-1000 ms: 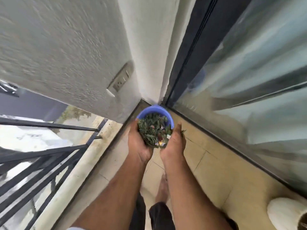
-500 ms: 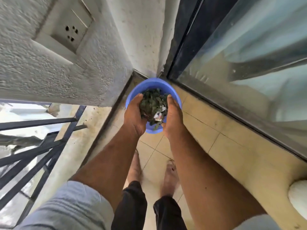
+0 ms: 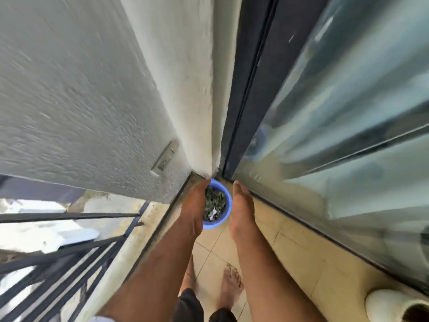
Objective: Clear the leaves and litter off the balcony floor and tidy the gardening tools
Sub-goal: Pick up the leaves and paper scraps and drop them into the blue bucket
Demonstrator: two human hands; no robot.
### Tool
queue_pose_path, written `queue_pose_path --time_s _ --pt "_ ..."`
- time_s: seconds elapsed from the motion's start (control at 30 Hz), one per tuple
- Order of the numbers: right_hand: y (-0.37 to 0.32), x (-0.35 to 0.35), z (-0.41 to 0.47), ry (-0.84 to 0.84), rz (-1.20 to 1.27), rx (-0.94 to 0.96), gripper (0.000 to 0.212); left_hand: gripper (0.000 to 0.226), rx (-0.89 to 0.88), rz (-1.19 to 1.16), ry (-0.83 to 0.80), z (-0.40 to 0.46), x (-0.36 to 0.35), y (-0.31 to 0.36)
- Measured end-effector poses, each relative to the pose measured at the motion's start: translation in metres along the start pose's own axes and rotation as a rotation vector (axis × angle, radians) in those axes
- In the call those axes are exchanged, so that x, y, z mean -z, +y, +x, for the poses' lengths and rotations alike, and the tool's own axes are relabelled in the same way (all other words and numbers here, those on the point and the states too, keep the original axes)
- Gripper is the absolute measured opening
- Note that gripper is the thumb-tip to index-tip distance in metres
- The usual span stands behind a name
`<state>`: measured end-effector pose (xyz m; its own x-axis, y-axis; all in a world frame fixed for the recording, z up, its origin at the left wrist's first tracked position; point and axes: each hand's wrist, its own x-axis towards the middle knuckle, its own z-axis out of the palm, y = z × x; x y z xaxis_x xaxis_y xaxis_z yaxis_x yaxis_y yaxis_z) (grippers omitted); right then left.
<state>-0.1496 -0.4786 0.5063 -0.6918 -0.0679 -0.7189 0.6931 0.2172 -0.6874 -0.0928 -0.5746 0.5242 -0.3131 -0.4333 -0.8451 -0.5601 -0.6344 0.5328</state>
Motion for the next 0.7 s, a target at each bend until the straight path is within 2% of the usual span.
queue_pose_path --time_s 0.17,0.23,0.3,0.37,0.43,0.5,0.53,0.6,0.63,0.7 --pt "-0.104 0.046 -0.115 -0.016 0.043 0.036 0.028 0.044 -0.088 0.145 -0.080 -0.159 -0.017 0.072" --pt "-0.132 0.064 -0.149 0.003 0.078 0.027 0.015 0.036 -0.138 0.184 -0.107 -0.215 -0.023 0.093" --pt "-0.153 0.083 -0.180 -0.028 0.113 0.033 0.018 0.027 -0.215 0.210 -0.121 -0.263 -0.028 0.110" --pt "-0.164 0.101 -0.197 -0.042 0.119 0.043 0.018 0.047 -0.221 0.210 -0.144 -0.284 -0.037 0.111" --pt "-0.173 0.117 -0.198 -0.014 0.129 0.045 0.033 0.054 -0.241 0.269 -0.180 -0.299 -0.047 0.113" --pt "-0.191 0.133 -0.218 0.023 0.148 0.038 0.027 0.077 -0.249 0.273 -0.228 -0.309 -0.066 0.110" --pt "-0.200 0.142 -0.227 0.054 0.175 0.048 0.026 0.071 -0.252 0.289 -0.273 -0.318 -0.073 0.112" --pt "-0.210 0.157 -0.239 0.114 0.183 0.092 0.025 0.039 -0.270 0.380 -0.300 -0.326 -0.084 0.112" --pt "-0.212 0.165 -0.245 0.141 0.169 0.106 0.022 0.040 -0.274 0.400 -0.334 -0.327 -0.090 0.111" --pt "-0.204 0.188 -0.222 0.183 0.229 0.141 0.028 0.080 -0.290 0.478 -0.422 -0.320 -0.107 0.109"
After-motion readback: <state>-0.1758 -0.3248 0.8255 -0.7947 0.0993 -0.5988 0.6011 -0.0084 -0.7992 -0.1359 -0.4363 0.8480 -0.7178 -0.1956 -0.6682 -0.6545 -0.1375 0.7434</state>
